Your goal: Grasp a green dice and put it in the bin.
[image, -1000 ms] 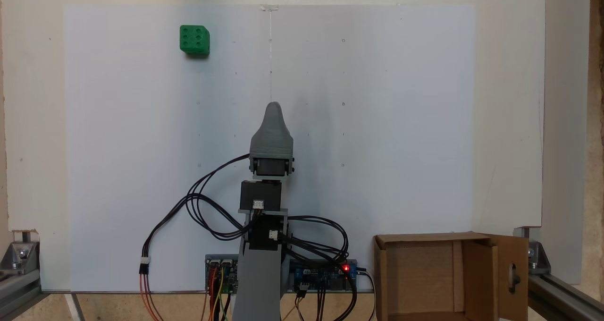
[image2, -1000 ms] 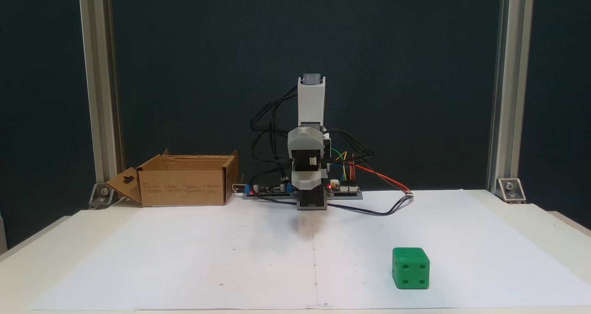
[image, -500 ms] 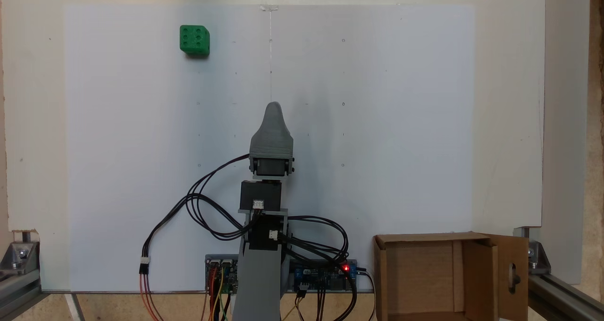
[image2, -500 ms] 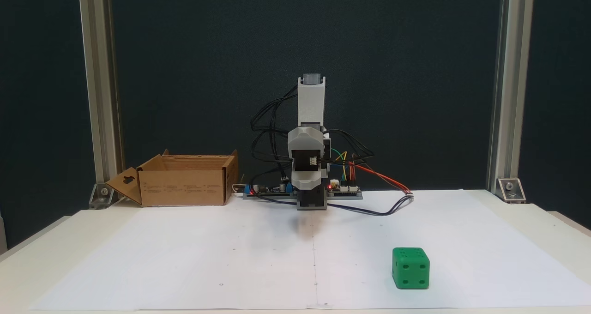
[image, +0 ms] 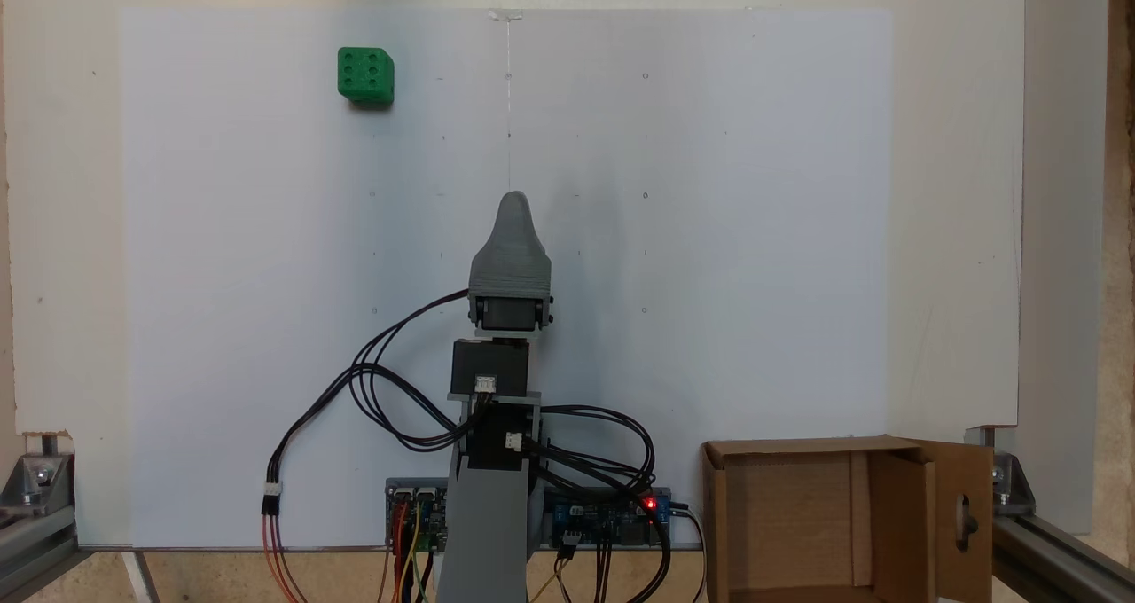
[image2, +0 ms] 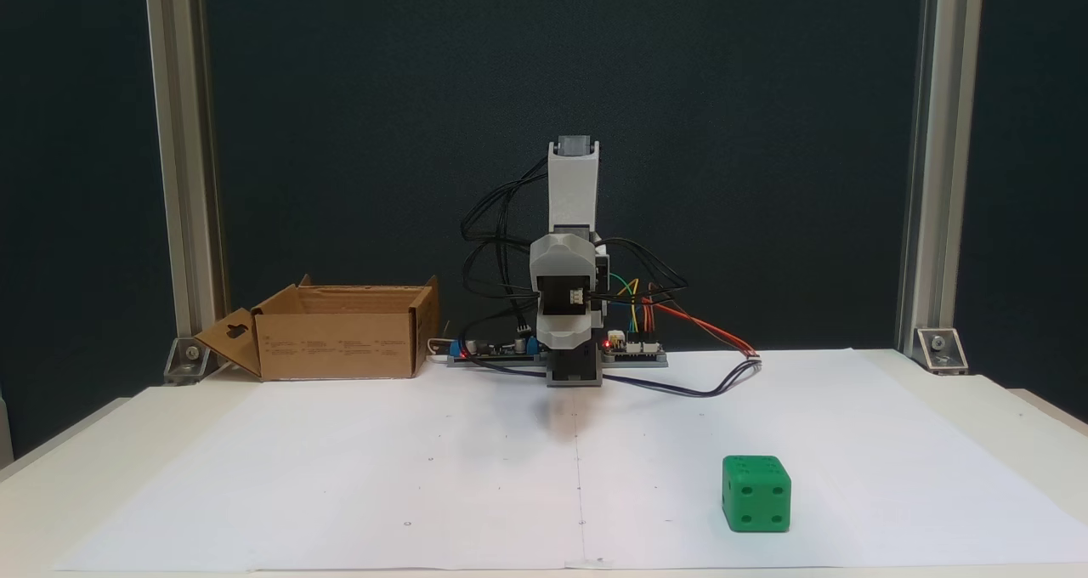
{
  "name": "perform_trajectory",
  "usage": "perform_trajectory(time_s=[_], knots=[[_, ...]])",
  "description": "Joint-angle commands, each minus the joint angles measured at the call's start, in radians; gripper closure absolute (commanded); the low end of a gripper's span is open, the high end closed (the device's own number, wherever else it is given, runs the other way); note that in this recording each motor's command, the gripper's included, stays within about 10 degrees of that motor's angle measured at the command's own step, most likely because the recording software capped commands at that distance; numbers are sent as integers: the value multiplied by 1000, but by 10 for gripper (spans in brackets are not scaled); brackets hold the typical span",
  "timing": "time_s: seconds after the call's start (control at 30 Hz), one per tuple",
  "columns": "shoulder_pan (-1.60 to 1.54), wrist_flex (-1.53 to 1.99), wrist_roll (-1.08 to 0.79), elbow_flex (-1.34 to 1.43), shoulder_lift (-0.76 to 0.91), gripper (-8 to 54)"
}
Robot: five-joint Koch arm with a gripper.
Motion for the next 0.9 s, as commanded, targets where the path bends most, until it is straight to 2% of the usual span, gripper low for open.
perform_trajectory(time_s=[0.0, 0.63, 0.87], knots=[[-2, -67, -37, 51, 106, 4], [-6, -52, -41, 20, 103, 18], [-20, 445, -41, -307, 101, 15]])
